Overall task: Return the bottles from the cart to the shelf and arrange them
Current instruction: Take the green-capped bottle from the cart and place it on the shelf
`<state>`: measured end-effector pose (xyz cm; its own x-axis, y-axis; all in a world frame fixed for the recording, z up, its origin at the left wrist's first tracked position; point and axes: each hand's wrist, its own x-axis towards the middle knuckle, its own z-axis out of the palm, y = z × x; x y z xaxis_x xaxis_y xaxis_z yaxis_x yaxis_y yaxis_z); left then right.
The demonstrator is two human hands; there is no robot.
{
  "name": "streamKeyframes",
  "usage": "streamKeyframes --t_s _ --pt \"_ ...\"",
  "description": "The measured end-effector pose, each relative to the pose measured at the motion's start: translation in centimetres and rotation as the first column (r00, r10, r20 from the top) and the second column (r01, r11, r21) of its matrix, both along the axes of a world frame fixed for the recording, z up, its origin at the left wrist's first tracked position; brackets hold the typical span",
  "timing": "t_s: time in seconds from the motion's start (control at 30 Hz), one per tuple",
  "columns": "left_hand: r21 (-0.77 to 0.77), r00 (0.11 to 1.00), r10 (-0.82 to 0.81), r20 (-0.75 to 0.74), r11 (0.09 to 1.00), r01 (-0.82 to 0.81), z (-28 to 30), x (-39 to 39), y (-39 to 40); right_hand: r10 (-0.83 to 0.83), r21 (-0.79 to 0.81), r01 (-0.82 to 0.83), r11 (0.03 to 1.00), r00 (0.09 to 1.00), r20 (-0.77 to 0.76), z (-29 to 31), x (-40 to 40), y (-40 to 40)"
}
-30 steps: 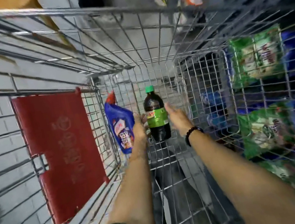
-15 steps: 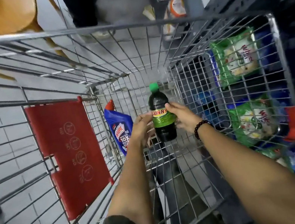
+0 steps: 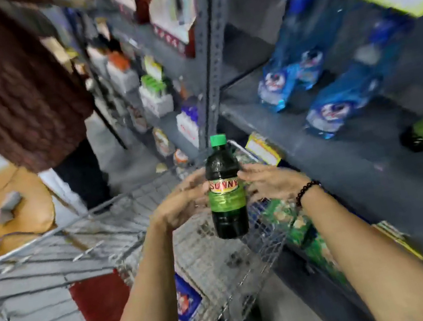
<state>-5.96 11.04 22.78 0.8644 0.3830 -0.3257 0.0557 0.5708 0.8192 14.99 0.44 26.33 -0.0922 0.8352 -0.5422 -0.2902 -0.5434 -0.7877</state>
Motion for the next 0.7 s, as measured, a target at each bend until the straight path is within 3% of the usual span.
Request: streamKeyframes --t_s 0.13,0.33,0.53,0.7 --pt "0.189 0.956 -0.244 0.162 0.959 0.212 9.7 4.5 -1.1 -0.089 0.238 0.058 0.97 0.988 0.123 8.9 2.8 -4.4" --pt "0.489 0.862 -0.463 0.206 0.812 0.32 19.1 10.2 -4.5 -0.219 0.471 0.083 0.878 0.946 0.241 17.9 4.9 -11.8" --pt "0.533 0.793 -0.574 0.204 0.744 0.402 20.5 15.5 -8.0 -0.305 0.498 0.142 0.855 0.915 0.263 19.6 7.8 -17.8" --pt "0.516 0.761 -0.639 0.112 0.691 0.505 17.5 21.8 -10.8 -0.511 0.456 0.355 0.816 0.812 0.282 15.8 11.0 -22.0"
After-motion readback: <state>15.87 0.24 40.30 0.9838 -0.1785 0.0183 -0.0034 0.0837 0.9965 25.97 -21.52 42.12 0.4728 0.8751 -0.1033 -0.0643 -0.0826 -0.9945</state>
